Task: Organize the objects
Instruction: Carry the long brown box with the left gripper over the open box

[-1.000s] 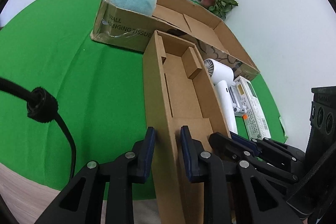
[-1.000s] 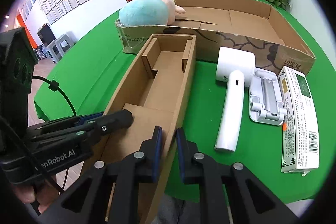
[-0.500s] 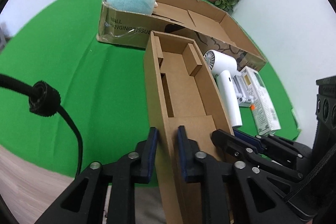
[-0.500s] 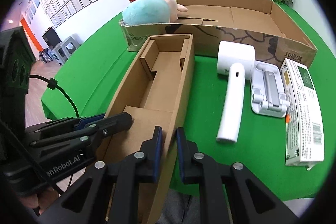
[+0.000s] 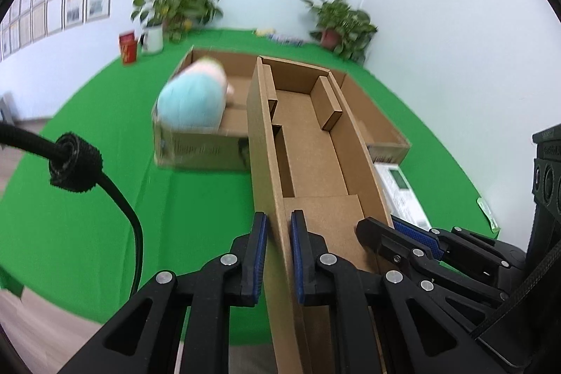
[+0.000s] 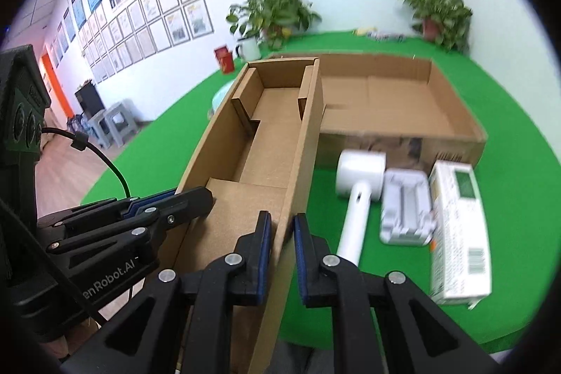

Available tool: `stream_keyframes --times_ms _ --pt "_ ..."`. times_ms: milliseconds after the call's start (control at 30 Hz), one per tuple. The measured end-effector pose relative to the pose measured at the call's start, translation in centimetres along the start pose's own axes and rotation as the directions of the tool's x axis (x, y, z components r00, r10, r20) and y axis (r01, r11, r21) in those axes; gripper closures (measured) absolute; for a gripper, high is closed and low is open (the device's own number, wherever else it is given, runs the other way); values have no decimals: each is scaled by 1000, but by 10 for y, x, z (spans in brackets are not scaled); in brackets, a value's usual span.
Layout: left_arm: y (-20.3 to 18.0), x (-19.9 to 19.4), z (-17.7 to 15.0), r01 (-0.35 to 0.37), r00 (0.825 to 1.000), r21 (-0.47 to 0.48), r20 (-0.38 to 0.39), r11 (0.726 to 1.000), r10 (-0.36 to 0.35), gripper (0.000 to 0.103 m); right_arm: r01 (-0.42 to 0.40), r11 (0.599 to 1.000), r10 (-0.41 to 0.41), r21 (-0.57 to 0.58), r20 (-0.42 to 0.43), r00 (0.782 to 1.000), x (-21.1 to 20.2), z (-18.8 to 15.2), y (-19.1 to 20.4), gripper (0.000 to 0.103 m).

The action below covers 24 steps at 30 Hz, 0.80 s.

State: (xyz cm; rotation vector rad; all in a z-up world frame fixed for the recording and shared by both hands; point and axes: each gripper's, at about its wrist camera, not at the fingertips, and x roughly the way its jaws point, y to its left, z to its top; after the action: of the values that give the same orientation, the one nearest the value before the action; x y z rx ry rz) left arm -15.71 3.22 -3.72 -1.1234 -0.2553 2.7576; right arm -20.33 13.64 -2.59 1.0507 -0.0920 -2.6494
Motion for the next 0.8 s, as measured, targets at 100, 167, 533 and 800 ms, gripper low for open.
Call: stream_keyframes --times_ms 100,167,533,800 --pt "-4 -1 14 13 1000 8 16 1000 -13 93 22 1000 -22 -2 29 999 -2 11 -2 91" --pt "-7 -2 27 15 999 21 32 1000 -16 93 25 1000 -25 3 46 999 -2 18 -5 91" --pt "-12 0 127 -16 992 95 126 995 4 93 30 1000 -29 -6 158 987 14 94 -21 92" --pt "-10 32 231 -48 991 149 128 988 28 94 76 997 -68 -28 227 971 35 169 -33 93"
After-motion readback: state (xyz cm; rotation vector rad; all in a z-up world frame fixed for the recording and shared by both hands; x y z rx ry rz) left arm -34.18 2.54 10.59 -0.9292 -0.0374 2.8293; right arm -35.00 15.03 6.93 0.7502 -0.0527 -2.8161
